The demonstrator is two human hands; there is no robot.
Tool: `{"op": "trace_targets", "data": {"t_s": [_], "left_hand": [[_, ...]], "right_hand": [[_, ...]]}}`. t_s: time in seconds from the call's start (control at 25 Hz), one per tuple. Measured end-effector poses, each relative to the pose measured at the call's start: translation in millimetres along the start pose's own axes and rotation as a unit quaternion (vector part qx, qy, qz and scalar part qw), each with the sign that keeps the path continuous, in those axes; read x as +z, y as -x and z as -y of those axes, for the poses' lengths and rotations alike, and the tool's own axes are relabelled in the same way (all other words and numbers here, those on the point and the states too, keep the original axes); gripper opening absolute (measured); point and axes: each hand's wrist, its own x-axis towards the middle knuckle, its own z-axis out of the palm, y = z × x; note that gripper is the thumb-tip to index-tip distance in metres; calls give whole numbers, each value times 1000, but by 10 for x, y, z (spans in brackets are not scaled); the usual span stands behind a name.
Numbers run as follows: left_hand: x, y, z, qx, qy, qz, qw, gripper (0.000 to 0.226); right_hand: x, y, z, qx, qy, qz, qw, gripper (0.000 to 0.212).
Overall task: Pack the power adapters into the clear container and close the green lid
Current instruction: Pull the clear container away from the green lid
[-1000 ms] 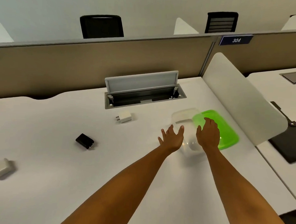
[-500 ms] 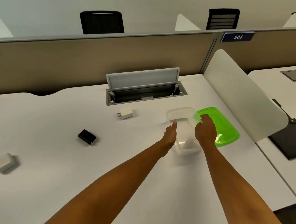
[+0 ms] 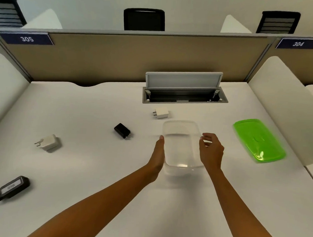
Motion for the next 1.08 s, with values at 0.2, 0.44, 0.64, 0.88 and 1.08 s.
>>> {"op": "trace_targets", "data": {"t_s": [0.2,0.44,0.64,0.88,1.08], "left_hand": [[-641,273,83,56,19,-67,996,23],[-1050,374,189,42,39,-131,990,22],[-1234,390,195,56,76,-151,984,47],[-1391,273,327,92,11,-198,976,52],[-1851,108,678,137,-223,-286,922,57]], "right_hand": [[431,381,202,-6,-52,68,996,20],[756,615,332,-19,-53,113,992,23],[861,667,367,-19,-38,139,989,27],[901,640,390,-30,3,141,990,30],[1122,348,770,-131,17,150,980,30]]}}
